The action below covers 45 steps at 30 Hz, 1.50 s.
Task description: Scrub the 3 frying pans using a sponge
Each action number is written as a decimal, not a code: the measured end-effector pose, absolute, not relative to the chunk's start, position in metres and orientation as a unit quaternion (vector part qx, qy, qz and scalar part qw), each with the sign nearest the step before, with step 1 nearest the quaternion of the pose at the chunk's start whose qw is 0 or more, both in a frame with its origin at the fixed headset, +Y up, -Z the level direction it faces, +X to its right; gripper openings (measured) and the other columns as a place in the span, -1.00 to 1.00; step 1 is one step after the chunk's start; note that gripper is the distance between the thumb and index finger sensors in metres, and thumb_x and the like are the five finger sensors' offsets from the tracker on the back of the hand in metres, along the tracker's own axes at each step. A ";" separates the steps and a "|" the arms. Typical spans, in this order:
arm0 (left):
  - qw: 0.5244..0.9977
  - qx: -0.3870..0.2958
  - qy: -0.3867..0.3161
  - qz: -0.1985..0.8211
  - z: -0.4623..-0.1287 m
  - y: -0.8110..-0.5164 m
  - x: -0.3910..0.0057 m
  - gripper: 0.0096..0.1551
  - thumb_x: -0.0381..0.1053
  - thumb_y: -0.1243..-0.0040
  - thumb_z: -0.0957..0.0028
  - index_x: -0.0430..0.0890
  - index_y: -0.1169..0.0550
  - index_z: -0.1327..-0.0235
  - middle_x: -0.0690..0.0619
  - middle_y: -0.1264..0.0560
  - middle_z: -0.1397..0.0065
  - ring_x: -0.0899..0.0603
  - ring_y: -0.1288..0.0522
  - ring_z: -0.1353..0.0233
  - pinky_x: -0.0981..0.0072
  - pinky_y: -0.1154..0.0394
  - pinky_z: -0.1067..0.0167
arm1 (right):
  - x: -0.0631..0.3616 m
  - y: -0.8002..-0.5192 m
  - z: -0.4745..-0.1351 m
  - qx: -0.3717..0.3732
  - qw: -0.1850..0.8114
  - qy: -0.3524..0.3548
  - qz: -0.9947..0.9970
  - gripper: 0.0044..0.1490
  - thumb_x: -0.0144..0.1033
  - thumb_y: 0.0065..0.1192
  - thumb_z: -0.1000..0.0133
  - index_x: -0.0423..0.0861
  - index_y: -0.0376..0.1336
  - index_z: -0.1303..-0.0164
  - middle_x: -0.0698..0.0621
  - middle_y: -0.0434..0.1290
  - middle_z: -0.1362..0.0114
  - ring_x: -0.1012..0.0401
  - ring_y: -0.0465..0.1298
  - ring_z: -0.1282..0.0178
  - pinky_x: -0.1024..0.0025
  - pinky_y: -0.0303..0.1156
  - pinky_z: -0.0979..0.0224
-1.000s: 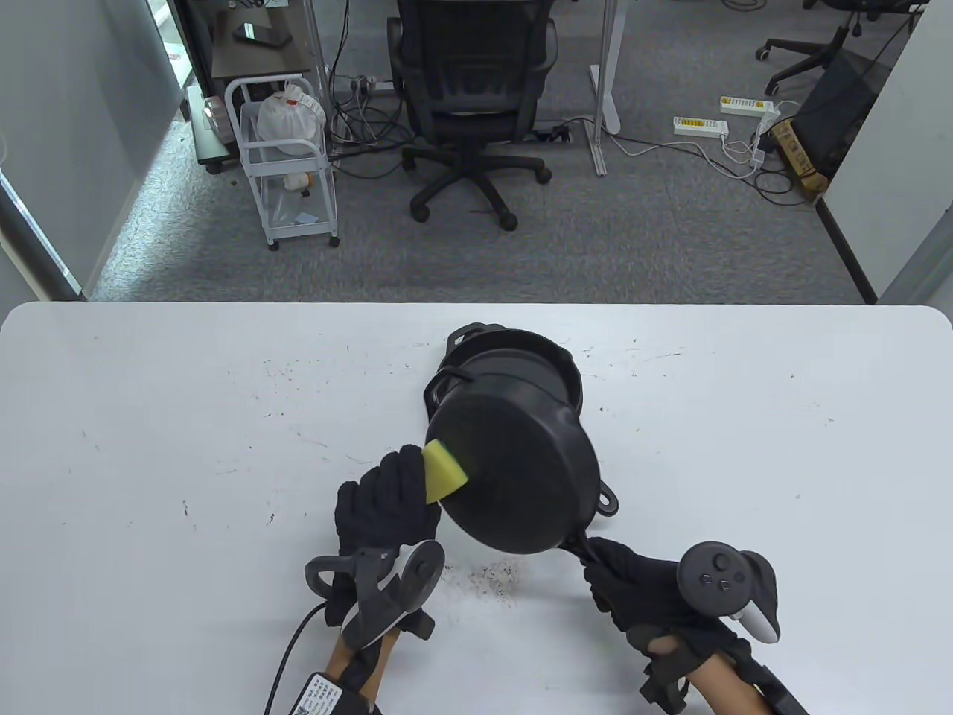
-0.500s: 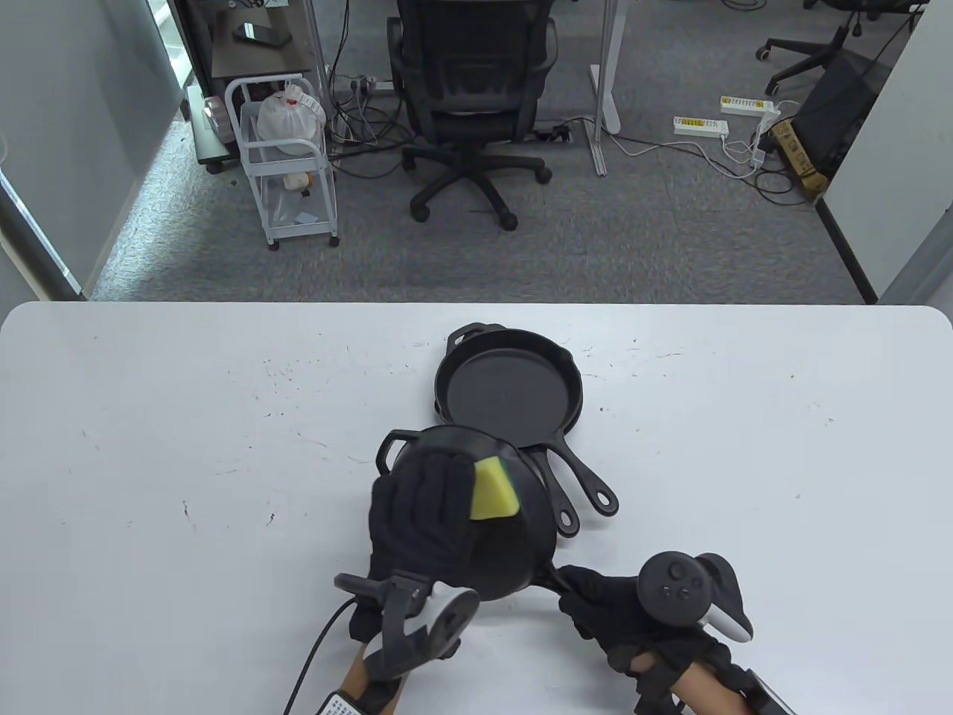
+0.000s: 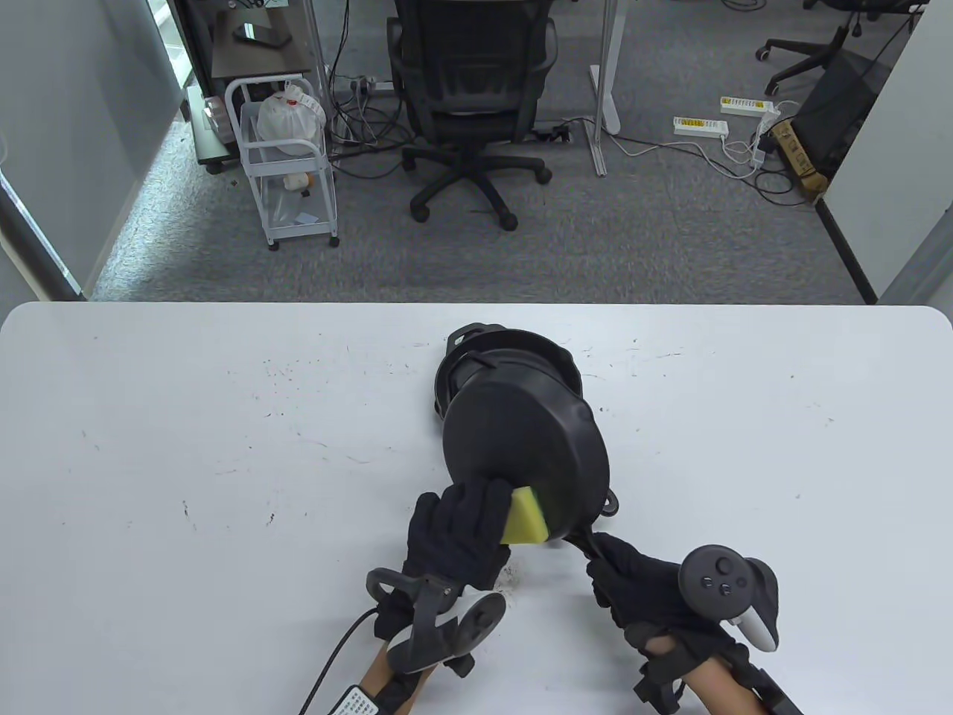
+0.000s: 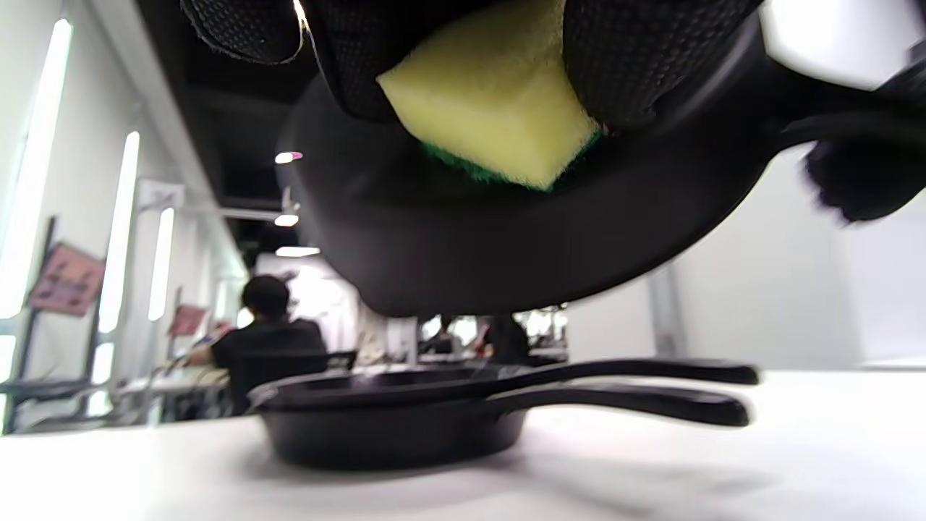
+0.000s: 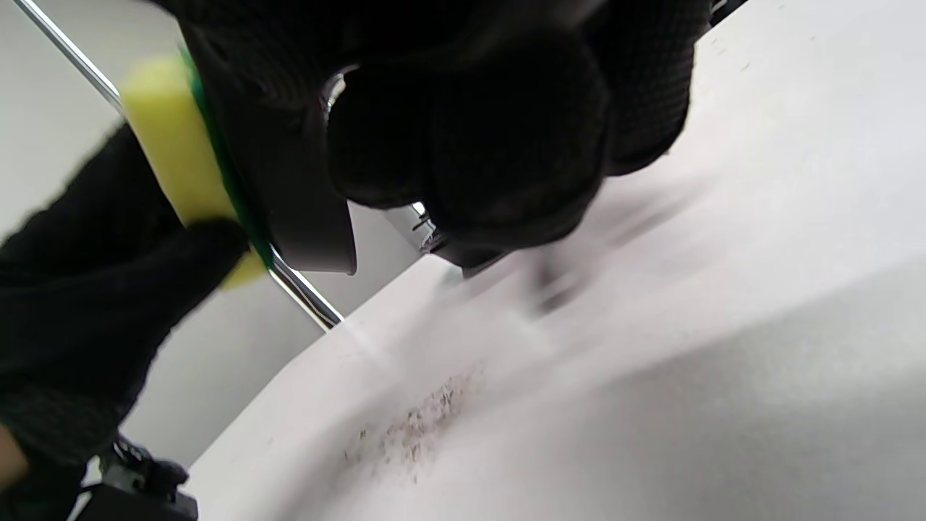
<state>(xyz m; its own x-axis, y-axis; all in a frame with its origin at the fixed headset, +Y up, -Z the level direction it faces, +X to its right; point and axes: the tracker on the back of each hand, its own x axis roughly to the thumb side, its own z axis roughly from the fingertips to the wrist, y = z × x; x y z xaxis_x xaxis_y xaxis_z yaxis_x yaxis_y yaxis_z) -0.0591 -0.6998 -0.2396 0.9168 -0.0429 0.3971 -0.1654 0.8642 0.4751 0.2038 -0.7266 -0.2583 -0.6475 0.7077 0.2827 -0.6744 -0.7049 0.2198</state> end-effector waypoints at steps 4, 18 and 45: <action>0.935 0.282 -0.188 0.106 -0.234 -0.683 -0.070 -0.01 0.19 -0.24 -0.06 0.05 -0.11 -0.74 -0.05 -0.22 -0.75 -0.26 -0.34 -0.64 -0.33 -0.25 -0.53 | 0.189 -0.731 -0.257 0.216 0.350 0.084 0.908 -0.35 -0.07 0.39 0.06 -0.13 0.46 -0.18 0.07 0.77 0.26 0.17 0.76 0.59 0.05 0.67 0.05; 0.981 0.164 -0.053 0.094 -0.271 -0.705 -0.110 -0.03 0.16 -0.24 -0.10 -0.11 -0.17 -0.73 -0.17 -0.34 -0.68 -0.31 -0.44 -0.55 -0.34 -0.34 -0.46 | 0.212 -0.715 -0.253 0.177 0.385 0.028 0.905 -0.35 -0.07 0.39 0.06 -0.12 0.47 -0.18 0.06 0.77 0.23 0.17 0.76 0.57 0.05 0.67 0.04; 0.976 0.203 -0.062 0.058 -0.266 -0.702 -0.104 -0.02 0.20 -0.22 -0.09 -0.04 -0.15 -0.74 -0.12 -0.34 -0.69 -0.29 -0.44 -0.57 -0.35 -0.29 -0.49 | 0.223 -0.715 -0.259 0.202 0.409 0.094 0.885 -0.33 -0.11 0.35 0.05 -0.15 0.43 -0.23 0.04 0.76 0.19 0.16 0.75 0.55 0.03 0.66 0.02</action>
